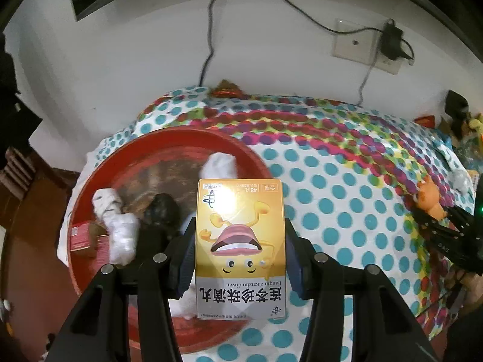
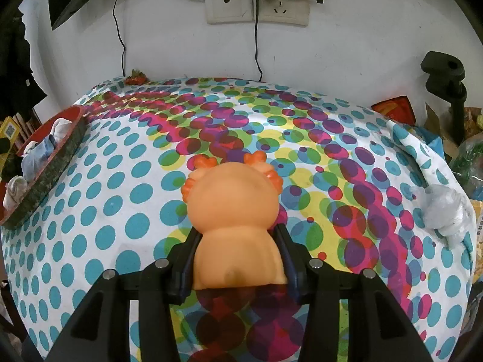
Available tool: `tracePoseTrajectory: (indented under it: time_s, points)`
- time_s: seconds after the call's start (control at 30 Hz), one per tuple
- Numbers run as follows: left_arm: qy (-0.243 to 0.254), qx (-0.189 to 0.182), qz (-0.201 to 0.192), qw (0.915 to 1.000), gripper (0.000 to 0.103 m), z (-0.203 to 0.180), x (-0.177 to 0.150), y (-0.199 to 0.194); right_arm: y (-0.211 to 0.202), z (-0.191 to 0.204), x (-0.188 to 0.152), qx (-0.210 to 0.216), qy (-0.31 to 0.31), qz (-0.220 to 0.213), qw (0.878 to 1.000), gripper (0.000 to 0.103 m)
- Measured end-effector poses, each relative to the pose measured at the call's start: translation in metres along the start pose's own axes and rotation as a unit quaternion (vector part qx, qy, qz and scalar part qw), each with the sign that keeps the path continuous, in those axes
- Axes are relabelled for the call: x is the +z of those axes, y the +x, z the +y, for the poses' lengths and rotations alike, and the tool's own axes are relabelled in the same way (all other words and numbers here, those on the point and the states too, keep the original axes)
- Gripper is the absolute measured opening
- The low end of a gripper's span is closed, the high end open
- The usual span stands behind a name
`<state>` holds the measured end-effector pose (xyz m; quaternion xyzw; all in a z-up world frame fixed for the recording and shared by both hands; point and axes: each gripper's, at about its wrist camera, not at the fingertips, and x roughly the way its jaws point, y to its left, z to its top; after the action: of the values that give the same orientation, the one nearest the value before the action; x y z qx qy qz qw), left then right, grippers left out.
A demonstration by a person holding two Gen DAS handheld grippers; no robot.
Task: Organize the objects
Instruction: 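Carry the yellow medicine box over the red tray with the left tool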
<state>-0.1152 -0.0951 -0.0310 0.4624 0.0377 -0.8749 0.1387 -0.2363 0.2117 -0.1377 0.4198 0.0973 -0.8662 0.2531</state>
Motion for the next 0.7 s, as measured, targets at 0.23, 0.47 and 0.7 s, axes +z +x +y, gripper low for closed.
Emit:
tracePoseTrajectory:
  time_s: [0.23, 0.47, 0.7]
  points:
    - [-0.023, 0.028, 0.014, 0.9992, 0.048, 0.038, -0.008, 0.017, 0.001, 0.001, 0.000, -0.004, -0.003, 0.001, 1.000, 0.048]
    - [-0.050, 0.045, 0.026, 0.9974, 0.048, 0.073, -0.015, 0.032, 0.001, 0.006, 0.001, -0.018, -0.014, 0.004, 1.000, 0.048]
    - [-0.064, 0.041, 0.025, 0.9968, 0.048, 0.092, -0.019, 0.036, 0.002, 0.007, 0.001, -0.021, -0.016, 0.005, 1.000, 0.048]
